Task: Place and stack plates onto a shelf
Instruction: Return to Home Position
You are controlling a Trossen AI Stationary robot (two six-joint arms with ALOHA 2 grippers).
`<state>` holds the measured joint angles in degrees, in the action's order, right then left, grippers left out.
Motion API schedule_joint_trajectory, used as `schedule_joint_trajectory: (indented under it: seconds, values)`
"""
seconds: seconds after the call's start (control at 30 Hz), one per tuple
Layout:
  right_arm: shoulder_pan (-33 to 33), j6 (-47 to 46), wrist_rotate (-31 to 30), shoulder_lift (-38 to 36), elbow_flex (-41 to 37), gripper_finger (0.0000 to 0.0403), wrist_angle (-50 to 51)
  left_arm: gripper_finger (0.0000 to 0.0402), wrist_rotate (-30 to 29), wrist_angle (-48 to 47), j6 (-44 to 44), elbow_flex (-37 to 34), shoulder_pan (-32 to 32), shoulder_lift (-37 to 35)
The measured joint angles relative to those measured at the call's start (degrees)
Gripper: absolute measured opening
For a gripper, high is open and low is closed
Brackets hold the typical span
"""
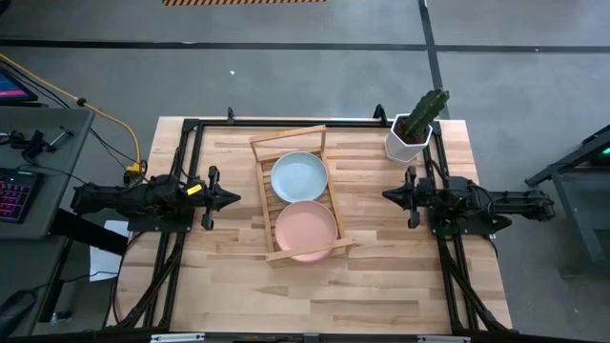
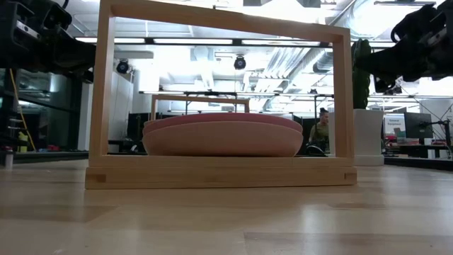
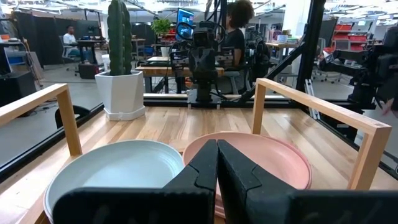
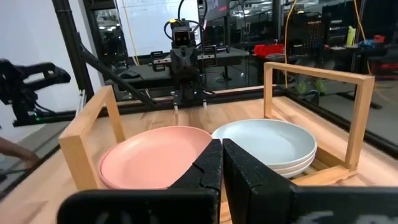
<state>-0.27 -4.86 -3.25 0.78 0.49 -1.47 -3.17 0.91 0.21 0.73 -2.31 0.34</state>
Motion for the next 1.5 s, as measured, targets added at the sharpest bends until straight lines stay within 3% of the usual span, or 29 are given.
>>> schedule_joint_trajectory:
  seconds: [0.53,1.5]
  values:
    - [0.00,-11.78,0.02,0.00,0.00,0.0000,-0.01,0.0000,-0.01,-0.02,0.00,0.00,-0.02,0.00]
    - [0.00,-11.65,0.01,0.01,0.00,0.0000,0.00,0.0000,-0.01,-0.02,0.00,0.00,-0.02,0.02]
